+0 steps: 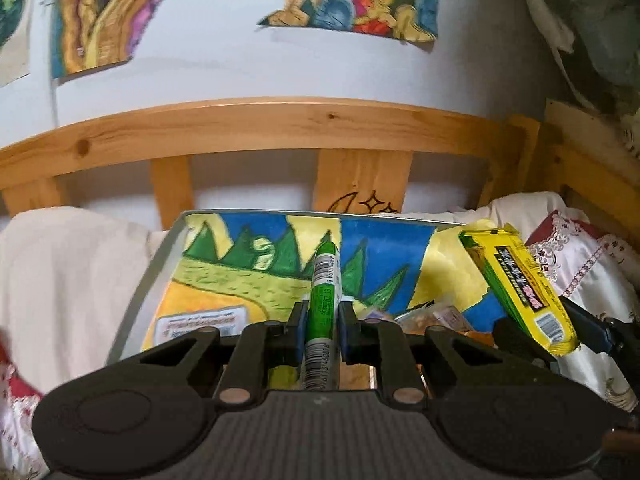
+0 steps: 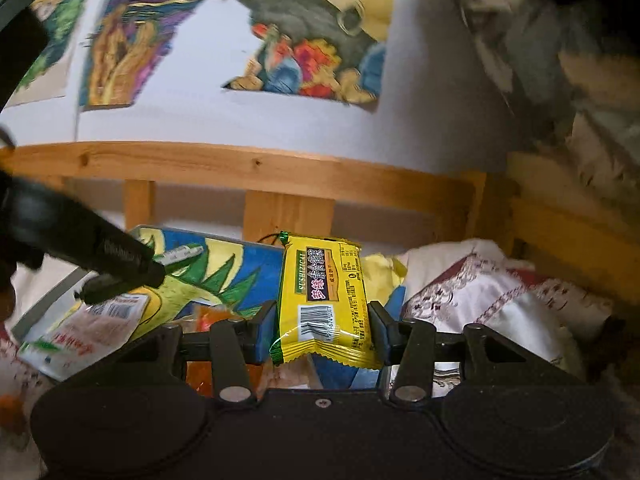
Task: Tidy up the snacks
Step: 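Carry the green tube and yellow wafer bar over the tray with both tools, then open the left tool over the tray while the right releases the wafer bar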
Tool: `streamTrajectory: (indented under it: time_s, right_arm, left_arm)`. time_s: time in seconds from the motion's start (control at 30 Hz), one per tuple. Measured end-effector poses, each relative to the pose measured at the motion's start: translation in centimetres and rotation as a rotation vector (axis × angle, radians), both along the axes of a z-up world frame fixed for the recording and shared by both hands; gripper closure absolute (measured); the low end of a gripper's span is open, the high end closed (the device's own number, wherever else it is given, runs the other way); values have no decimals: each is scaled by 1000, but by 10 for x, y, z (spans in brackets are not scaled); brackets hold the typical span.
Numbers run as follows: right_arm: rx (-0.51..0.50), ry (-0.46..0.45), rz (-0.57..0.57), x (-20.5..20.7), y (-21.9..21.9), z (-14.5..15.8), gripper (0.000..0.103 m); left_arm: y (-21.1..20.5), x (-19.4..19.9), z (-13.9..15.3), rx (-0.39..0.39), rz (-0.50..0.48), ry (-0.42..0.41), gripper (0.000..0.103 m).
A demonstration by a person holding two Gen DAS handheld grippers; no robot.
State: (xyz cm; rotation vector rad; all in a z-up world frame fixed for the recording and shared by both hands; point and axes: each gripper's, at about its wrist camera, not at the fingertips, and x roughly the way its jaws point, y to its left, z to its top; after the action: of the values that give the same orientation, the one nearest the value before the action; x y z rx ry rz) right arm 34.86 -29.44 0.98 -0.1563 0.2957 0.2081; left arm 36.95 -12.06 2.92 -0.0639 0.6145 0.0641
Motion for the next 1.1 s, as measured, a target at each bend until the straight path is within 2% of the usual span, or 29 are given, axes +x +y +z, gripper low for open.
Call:
streamTrajectory:
  time_s: [0.3, 0.57, 0.8, 0.9, 1.1]
  right_arm:
    - [53, 129, -13, 25, -11, -11, 53]
    - [61, 156, -17, 28, -11, -18, 53]
    - [59, 154, -21, 28, -11, -17, 51]
    - [53, 146, -23, 27, -10, -17, 50]
    - [69, 115, -40, 21, -11, -14, 36]
  left_arm:
    - [-9, 26, -24, -27, -11, 34, 86]
    - [-6, 34, -30, -69, 5, 40, 85]
    - [-4, 31, -28, -72, 19, 46, 82]
    - [-2, 28, -27, -70, 28, 36, 64]
    - [9, 10, -14, -64, 58, -10, 26]
